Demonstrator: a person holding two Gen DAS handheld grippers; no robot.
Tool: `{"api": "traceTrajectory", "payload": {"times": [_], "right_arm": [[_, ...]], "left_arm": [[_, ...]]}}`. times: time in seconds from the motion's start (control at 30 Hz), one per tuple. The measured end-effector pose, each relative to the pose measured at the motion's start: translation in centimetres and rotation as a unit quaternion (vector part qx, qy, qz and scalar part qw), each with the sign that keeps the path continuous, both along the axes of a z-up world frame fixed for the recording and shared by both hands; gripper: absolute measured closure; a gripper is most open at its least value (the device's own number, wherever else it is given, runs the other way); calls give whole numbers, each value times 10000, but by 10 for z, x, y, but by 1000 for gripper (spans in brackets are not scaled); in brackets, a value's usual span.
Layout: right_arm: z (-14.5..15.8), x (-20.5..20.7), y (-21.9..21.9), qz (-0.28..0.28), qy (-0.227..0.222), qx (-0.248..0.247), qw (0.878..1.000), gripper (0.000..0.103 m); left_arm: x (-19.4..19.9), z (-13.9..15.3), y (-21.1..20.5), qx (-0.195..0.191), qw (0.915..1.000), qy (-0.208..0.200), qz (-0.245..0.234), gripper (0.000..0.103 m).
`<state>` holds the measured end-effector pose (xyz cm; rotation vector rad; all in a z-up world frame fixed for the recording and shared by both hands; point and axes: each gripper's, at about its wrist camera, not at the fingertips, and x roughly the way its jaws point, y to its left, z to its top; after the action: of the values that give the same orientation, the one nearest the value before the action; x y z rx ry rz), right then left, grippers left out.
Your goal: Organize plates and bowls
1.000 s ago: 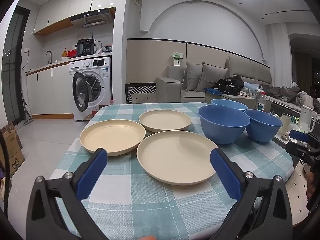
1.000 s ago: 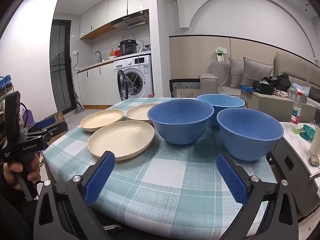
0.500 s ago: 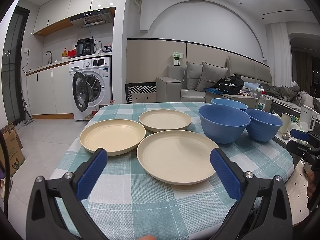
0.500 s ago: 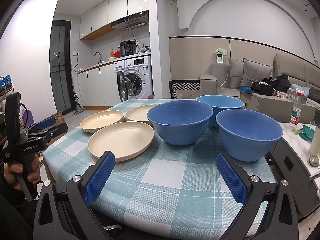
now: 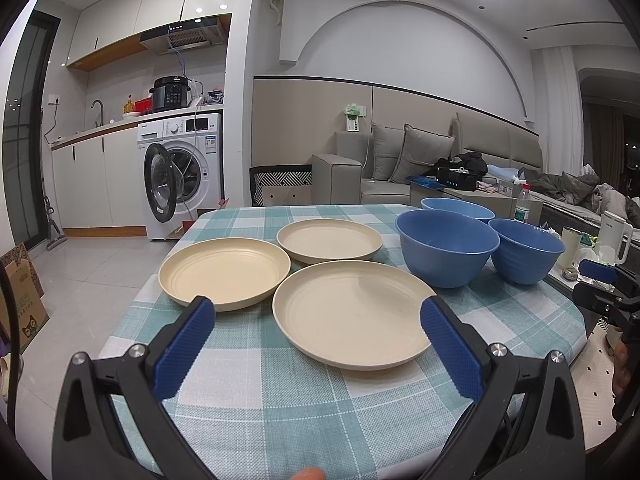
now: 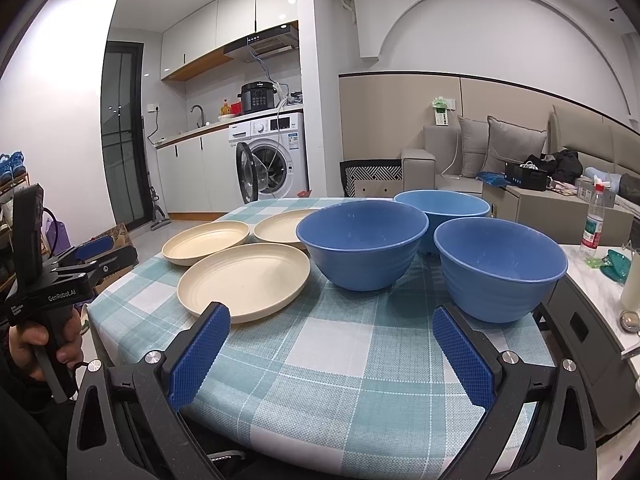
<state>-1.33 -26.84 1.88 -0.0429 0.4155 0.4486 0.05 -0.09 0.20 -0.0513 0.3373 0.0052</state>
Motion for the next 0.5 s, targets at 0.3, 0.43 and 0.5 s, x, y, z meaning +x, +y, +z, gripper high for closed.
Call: {"api": "traceTrajectory", "payload": {"times": [0.3,0.43,0.5], "right_arm": [[0,0,0,1,5,-5,10000,0],[0,0,0,4,8,-4,10000,0],[0,-1,1,6,-3,-12,10000,0]], "left_arm": [[0,1,0,1,10000,-3,3,0],[0,1,0,-2,10000,-6,7,0],[0,1,0,-1,10000,-5,6,0]]}}
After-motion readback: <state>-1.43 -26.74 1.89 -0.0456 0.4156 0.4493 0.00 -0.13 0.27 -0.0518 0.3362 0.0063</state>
